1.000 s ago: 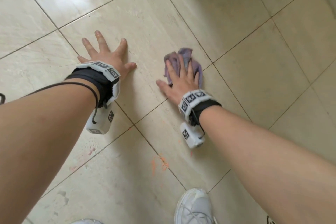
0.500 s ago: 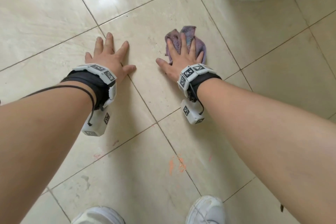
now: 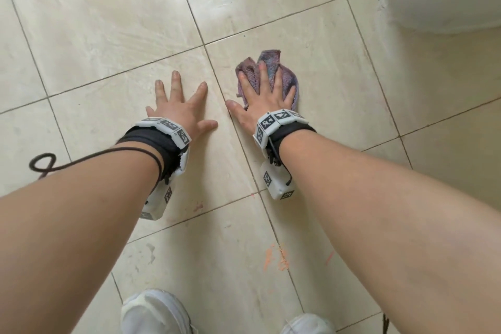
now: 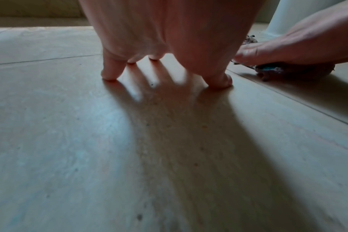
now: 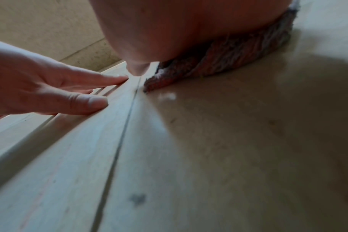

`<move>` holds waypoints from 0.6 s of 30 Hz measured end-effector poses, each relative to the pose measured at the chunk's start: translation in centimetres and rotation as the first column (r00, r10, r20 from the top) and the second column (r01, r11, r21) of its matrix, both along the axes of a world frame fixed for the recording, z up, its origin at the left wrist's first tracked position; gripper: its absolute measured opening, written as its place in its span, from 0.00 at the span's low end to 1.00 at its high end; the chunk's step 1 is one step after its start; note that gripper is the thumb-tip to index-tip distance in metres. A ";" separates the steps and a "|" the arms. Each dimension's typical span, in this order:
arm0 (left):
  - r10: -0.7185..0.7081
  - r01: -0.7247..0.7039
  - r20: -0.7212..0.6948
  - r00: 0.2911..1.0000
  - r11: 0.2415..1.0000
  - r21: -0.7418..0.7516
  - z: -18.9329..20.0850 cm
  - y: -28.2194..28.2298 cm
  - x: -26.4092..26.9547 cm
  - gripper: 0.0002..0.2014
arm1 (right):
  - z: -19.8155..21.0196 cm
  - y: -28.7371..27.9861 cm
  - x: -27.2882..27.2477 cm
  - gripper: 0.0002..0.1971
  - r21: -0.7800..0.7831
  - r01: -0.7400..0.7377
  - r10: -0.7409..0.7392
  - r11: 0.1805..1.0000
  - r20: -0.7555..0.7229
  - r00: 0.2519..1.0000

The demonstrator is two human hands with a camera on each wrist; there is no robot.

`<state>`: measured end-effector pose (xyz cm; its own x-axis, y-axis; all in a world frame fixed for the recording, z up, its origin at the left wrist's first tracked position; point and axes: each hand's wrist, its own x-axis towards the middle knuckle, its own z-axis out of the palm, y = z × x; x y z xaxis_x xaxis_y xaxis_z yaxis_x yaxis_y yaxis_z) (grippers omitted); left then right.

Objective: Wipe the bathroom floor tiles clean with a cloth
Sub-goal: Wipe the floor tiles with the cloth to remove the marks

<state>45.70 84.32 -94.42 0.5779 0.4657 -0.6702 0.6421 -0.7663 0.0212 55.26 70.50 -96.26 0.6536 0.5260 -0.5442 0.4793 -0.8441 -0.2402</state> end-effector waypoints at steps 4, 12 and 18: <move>0.014 -0.015 -0.047 0.999 1.000 -0.015 0.3 -0.3 0.6 0.43 | -0.1 0.0 0.1 0.35 0.012 0.019 -0.019 1.000 -0.012 1.000; 0.039 -0.040 -0.217 0.975 0.999 -0.003 1.1 -1.6 2.5 0.46 | -0.4 0.0 0.3 0.34 0.042 0.040 -0.038 0.998 -0.031 0.999; 0.007 -0.008 -0.205 0.979 1.000 -0.002 0.5 -1.4 2.3 0.47 | -0.7 0.0 0.1 0.34 0.038 0.045 -0.044 0.998 -0.010 0.999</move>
<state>48.02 82.88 -93.88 0.4246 0.4678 -0.7751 0.6388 -0.7615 -0.1098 55.33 70.53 -96.95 0.6719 0.5169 -0.5304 0.4389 -0.8548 -0.2770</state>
